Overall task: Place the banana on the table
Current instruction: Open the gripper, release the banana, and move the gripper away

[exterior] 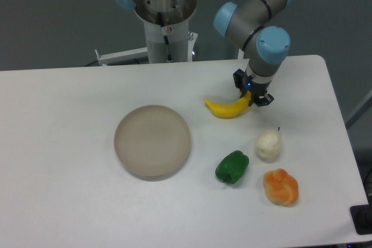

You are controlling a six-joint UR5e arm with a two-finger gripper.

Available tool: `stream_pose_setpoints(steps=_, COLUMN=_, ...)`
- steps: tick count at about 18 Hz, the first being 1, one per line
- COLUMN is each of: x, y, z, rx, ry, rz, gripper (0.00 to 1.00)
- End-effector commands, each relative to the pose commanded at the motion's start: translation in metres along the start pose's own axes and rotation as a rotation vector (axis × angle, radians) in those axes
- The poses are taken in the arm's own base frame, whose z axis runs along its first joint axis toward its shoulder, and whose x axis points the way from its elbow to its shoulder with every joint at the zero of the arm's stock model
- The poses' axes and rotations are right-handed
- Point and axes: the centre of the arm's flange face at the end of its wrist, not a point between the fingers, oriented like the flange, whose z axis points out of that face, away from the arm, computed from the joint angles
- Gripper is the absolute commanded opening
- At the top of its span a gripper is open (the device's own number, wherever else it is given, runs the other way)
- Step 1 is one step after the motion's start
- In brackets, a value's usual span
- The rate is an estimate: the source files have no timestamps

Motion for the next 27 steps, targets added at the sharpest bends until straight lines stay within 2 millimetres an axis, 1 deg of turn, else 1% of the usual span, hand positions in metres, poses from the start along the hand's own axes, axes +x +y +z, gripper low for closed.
stream_pose_setpoints(steps=3, x=-0.003, y=0.001, z=-0.005, rx=0.005, ry=-0.011, rz=-0.007, gripper=1.0)
stream_pose_setpoints(steps=5, x=-0.008, y=0.003, z=-0.012, rx=0.006, ry=-0.026, rz=-0.012, gripper=1.0)
stream_pose_setpoints(steps=8, x=-0.022, y=0.002, z=-0.032, rx=0.01, ry=-0.066, rz=-0.013, gripper=1.0)
stream_pose_setpoints(steps=11, x=-0.035, y=-0.008, z=-0.053, rx=0.027, ry=-0.116, rz=-0.057, gripper=1.0)
stream_pose_setpoints(steps=14, x=-0.053, y=-0.037, z=-0.087, rx=0.037, ry=-0.191, rz=-0.094, gripper=1.0)
stream_pose_setpoints(steps=15, x=-0.061, y=-0.047, z=-0.091, rx=0.041, ry=-0.205, rz=-0.109, gripper=1.0)
stream_pose_setpoints(steps=17, x=-0.076, y=-0.068, z=-0.111, rx=0.043, ry=-0.252, rz=-0.115, gripper=1.0)
stream_pose_setpoints(steps=18, x=-0.084, y=-0.076, z=-0.122, rx=0.052, ry=-0.276, rz=-0.123, gripper=1.0)
stream_pose_setpoints(steps=19, x=-0.092, y=-0.082, z=-0.127, rx=0.061, ry=-0.288, rz=-0.136, gripper=1.0)
stream_pose_setpoints(steps=20, x=-0.098, y=-0.087, z=-0.133, rx=0.069, ry=-0.301, rz=-0.144, gripper=1.0)
stream_pose_setpoints(steps=22, x=-0.107, y=-0.106, z=-0.137, rx=0.071, ry=-0.32, rz=-0.122, gripper=1.0)
stream_pose_setpoints(steps=23, x=-0.112, y=-0.111, z=-0.139, rx=0.073, ry=-0.328, rz=-0.121, gripper=1.0)
stream_pose_setpoints(steps=25, x=-0.115, y=-0.116, z=-0.137, rx=0.078, ry=-0.327, rz=-0.142, gripper=1.0)
stream_pose_setpoints(steps=27, x=-0.114, y=-0.12, z=-0.136, rx=0.077, ry=-0.324, rz=-0.138, gripper=1.0)
